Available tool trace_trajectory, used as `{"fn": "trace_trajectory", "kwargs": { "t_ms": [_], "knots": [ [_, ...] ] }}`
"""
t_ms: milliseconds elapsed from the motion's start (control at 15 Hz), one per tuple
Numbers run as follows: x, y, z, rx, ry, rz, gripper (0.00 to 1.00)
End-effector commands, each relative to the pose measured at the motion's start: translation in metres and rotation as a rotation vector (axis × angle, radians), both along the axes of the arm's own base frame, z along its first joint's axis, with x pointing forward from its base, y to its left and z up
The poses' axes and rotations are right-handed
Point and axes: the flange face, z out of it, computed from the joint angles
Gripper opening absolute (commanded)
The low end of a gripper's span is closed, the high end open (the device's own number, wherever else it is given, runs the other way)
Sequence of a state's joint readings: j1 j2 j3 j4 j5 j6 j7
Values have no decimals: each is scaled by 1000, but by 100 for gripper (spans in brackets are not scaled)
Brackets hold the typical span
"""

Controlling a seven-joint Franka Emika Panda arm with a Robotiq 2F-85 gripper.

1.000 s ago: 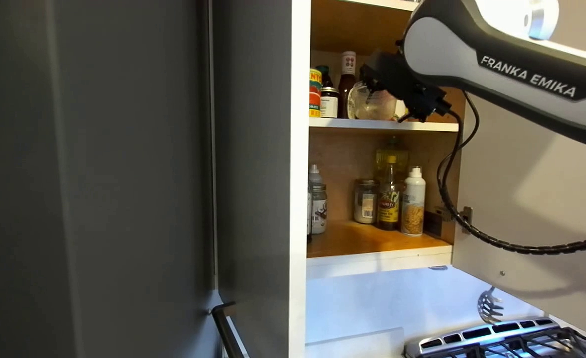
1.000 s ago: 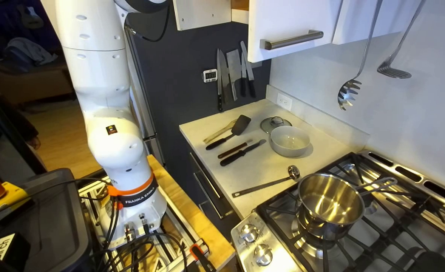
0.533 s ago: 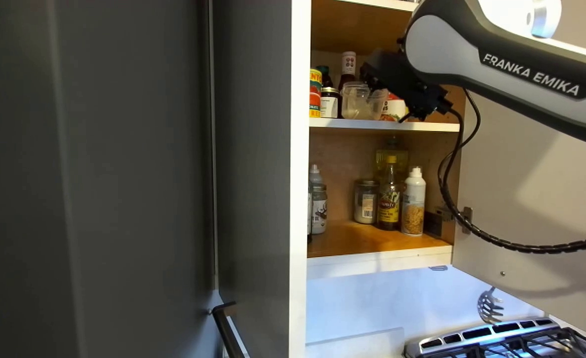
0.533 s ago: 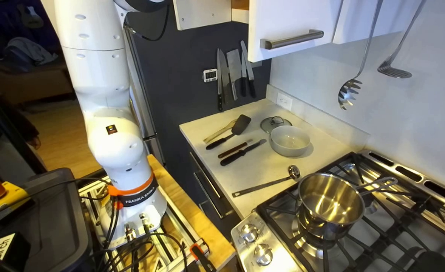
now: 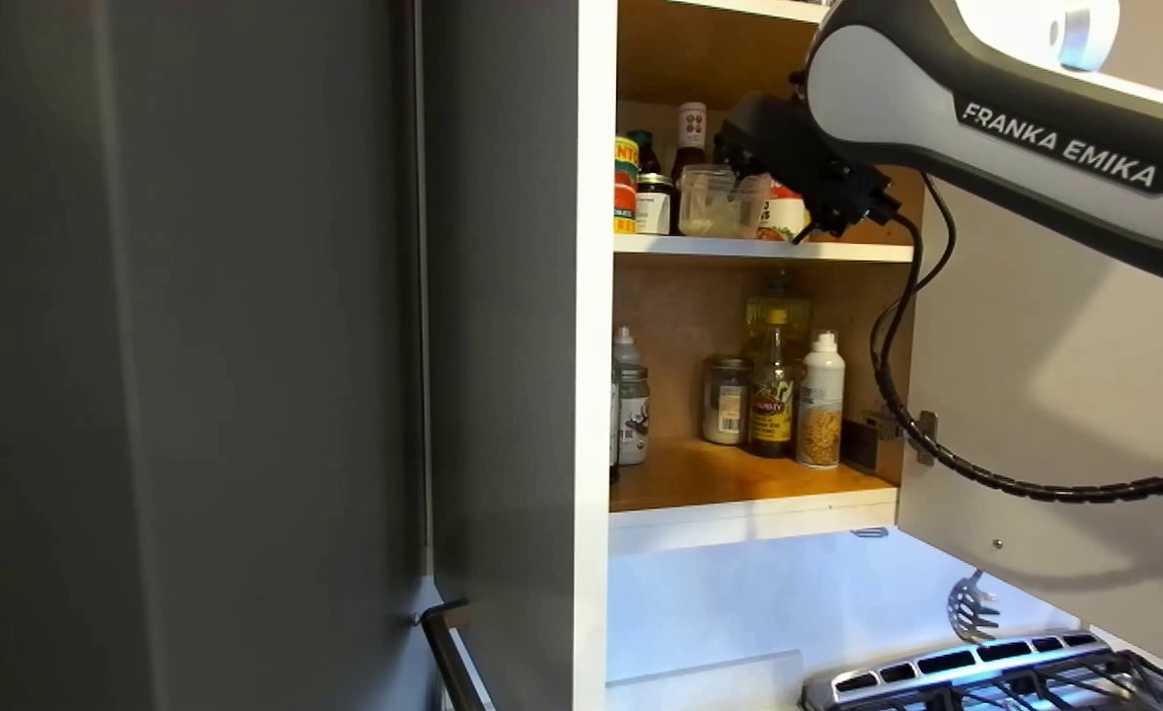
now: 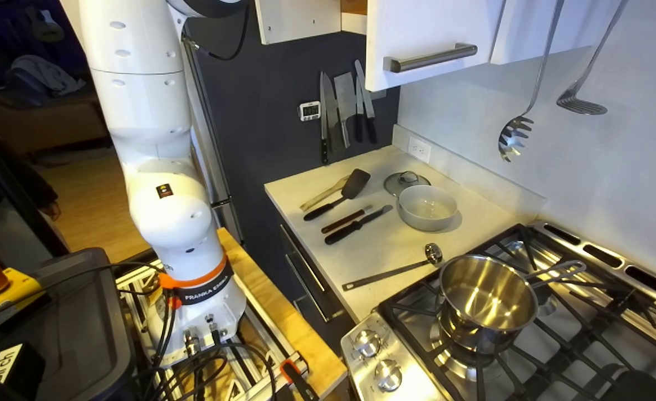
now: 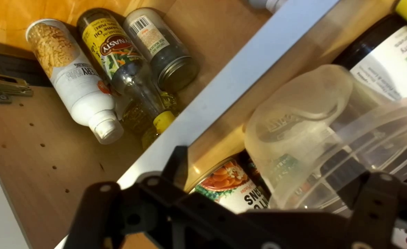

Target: Remove the lunchbox from the middle shelf of the cabinet and put it on the middle shelf

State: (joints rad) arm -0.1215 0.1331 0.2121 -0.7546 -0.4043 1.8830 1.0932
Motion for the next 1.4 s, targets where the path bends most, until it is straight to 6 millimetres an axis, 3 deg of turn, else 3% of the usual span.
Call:
{"fn": "trace_trajectory", "kwargs": {
  "t_ms": [0, 67, 133, 1333],
  "knots": [
    [-12, -3, 12, -60, -8, 23, 100],
    [-13, -3, 13, -62, -16, 25, 100],
    [0, 0, 0, 0, 0, 0, 100],
    [-4, 0, 5, -49, 2, 27, 100]
  ]
}}
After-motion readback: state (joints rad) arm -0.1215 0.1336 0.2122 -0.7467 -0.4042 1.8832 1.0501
